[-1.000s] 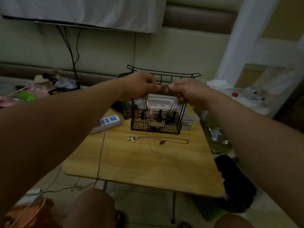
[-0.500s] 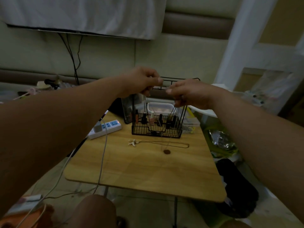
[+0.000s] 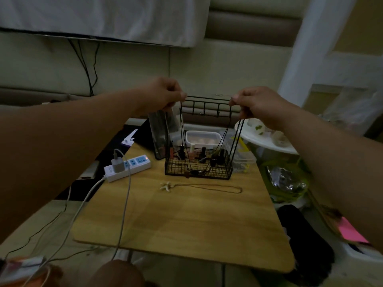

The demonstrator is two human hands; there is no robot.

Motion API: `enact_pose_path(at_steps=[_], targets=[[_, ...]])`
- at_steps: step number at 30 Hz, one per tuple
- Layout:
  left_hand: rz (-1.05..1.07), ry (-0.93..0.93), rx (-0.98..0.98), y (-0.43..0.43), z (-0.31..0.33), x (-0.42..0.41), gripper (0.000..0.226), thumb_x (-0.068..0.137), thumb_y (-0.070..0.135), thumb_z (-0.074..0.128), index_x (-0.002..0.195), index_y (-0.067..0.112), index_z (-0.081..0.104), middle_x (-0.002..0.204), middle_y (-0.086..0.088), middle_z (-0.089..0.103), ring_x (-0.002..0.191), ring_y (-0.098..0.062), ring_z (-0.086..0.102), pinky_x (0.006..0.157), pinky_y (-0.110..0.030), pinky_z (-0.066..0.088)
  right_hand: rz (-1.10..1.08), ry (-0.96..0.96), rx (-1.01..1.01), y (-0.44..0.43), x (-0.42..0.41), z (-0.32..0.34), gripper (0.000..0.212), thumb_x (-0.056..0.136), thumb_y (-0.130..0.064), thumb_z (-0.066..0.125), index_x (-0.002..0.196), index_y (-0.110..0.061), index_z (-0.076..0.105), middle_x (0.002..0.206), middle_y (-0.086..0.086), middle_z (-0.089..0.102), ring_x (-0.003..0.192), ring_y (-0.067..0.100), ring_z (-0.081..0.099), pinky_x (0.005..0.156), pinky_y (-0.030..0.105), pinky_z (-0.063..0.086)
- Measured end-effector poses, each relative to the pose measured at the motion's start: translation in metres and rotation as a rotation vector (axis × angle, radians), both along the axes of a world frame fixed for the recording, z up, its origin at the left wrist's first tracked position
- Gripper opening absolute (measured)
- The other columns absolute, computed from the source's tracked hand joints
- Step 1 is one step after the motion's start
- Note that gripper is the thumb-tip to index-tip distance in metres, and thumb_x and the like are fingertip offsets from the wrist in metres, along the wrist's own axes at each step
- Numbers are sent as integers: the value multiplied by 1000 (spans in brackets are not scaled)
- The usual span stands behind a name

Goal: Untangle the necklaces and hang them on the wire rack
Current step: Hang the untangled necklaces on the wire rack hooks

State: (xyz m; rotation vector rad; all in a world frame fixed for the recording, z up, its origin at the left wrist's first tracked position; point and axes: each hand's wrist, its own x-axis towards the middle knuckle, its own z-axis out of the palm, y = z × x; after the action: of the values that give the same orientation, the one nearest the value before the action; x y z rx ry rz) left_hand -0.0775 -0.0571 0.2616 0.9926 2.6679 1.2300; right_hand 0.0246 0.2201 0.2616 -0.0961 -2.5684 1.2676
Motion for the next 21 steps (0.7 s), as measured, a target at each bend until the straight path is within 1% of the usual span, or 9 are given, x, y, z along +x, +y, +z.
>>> enact_pose_path(at_steps=[2,3,6,10,12,13,16,20,21], targets=[[13,-5,22,1,-2,-6,13,104,29,60,98,18,64,92,-6,65,84,-17,63,77,-31,54,-16,12,51,4,-4,1,21,103,-32,61,100,-20,78,106,19,74,80,22,65,96,54,58],[18,-3,34,3,-3,-9,12,104,28,60,97,19,64,92,-6,66,86,-17,64,79,-31,55,-25,16,69,6,-6,0,21,104,-32,60,101,-19,78,106,19,74,81,22,65,95,53,57],[44,48,38,8,-9,-14,13,104,28,61,92,22,64,92,-5,67,87,-18,65,81,-33,56,-46,36,128,10,-9,-4,23,105,-30,59,105,-15,76,90,12,71,80,20,65,91,47,58],[130,202,-29,15,-23,-21,13,103,33,63,93,24,65,87,1,63,78,-11,58,67,-28,45,-131,87,172,19,-16,-16,24,105,-31,58,105,-14,76,91,10,73,84,21,67,85,39,55],[153,260,-53,17,-30,-26,11,103,32,63,98,23,66,86,6,61,77,-5,56,64,-23,39,-172,121,178,23,-20,-25,24,105,-30,59,105,-14,76,89,3,71,85,19,66,89,41,54],[160,278,-60,17,-33,-28,10,103,32,63,99,24,66,86,8,60,77,-4,55,63,-22,38,-194,138,189,24,-22,-30,24,104,-30,59,106,-12,76,90,3,71,86,21,66,90,42,54],[187,318,-62,18,-42,-32,11,104,33,62,101,23,67,87,7,61,77,-4,55,62,-22,38,-254,184,242,25,-26,-41,28,104,-32,59,106,-9,76,97,11,73,90,27,67,83,39,53],[204,319,-32,20,-50,-36,13,104,34,61,104,22,69,90,5,64,80,-5,58,65,-24,42,-272,226,242,27,-31,-50,24,103,-31,60,103,-12,75,96,7,72,92,27,68,89,50,57],[206,320,-32,21,-51,-37,14,104,33,61,104,22,69,90,5,64,80,-5,58,65,-24,43,-276,229,249,27,-32,-52,22,103,-31,60,102,-15,75,95,5,72,92,27,68,90,50,57]])
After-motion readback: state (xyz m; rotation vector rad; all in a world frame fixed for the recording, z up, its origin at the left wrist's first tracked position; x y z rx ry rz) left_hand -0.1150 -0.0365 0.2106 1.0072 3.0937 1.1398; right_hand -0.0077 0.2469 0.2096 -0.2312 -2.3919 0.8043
